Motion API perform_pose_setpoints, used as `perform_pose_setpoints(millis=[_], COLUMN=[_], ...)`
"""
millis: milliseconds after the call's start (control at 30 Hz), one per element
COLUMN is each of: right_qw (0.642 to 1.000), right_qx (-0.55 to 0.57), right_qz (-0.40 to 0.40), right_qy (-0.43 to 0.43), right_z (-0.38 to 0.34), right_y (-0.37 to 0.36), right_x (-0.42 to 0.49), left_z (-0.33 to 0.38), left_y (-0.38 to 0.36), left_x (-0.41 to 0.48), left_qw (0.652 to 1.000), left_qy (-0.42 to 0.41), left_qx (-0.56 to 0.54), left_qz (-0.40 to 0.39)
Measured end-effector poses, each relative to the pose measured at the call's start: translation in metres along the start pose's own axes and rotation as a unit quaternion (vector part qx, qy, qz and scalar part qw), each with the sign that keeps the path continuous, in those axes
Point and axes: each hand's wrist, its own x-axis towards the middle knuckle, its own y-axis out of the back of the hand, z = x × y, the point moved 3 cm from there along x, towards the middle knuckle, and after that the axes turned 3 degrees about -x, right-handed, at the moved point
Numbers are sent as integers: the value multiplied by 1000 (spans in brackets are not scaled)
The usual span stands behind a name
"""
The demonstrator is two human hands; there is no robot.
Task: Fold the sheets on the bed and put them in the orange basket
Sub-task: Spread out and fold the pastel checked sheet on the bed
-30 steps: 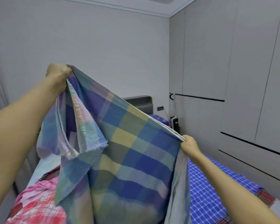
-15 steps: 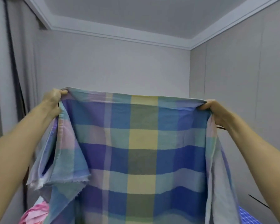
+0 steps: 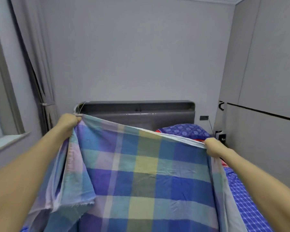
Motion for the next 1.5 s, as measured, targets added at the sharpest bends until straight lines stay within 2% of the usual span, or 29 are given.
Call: perform_pose_setpoints(millis=[67,100,133,200,267,300,367,400,433,500,533,567,633,667,700,733,833,900,967,1000,1067,1133,1167,1300,1400,1500], right_qw=[999,998,992,947,864,829,788,778,775,780,789,799,832,855,872,886,933,940,947,957,979,978,976,935,903,874], right_qx=[-32,-24,-4,75,140,145,146,152,155,150,144,139,121,110,102,97,81,92,88,80,37,-18,-42,-108,-134,-179], right_qz=[9,42,114,307,476,531,587,597,598,589,579,567,528,499,474,453,345,297,239,196,81,-58,-89,-249,-309,-346], right_qy=[-26,-42,-49,-52,-83,-98,-117,-124,-135,-149,-148,-143,-117,-91,-64,-32,66,137,195,199,183,198,194,230,268,291], right_z=[-16,-17,-17,-3,20,28,40,46,54,67,72,78,86,88,90,93,90,88,88,87,85,78,73,47,41,43], right_y=[4,25,59,149,240,276,324,335,341,333,320,305,267,243,220,202,135,92,37,5,-67,-144,-171,-279,-340,-370], right_x=[37,56,78,106,118,118,114,111,111,108,105,104,98,92,84,76,27,-8,-41,-57,-91,-131,-145,-238,-302,-346], left_z=[10,27,55,125,199,231,280,288,296,285,274,263,258,233,217,202,132,91,44,19,-34,-93,-113,-220,-297,-350], left_y=[-16,-17,-13,11,45,61,93,123,148,164,162,143,80,70,70,72,84,95,102,101,89,70,62,51,60,74], left_x=[6,18,34,71,100,109,141,191,224,248,229,191,76,50,41,35,-7,-48,-88,-110,-153,-203,-220,-308,-375,-442], left_qw=[987,977,972,967,933,916,901,893,883,833,835,853,905,914,899,904,936,942,940,923,888,829,802,685,622,555], left_qy=[-48,-86,-126,-209,-299,-330,-349,-360,-369,-409,-453,-460,-402,-393,-422,-417,-343,-296,-209,-173,-95,-41,-31,58,114,131], left_qx=[153,193,197,103,30,4,-51,-69,-104,-211,-142,-66,-9,21,53,54,70,99,130,158,211,268,299,385,410,430], left_qz=[0,12,34,103,199,228,254,263,272,309,278,237,137,98,102,83,-34,-120,-236,-306,-397,-489,-516,-616,-657,-700])
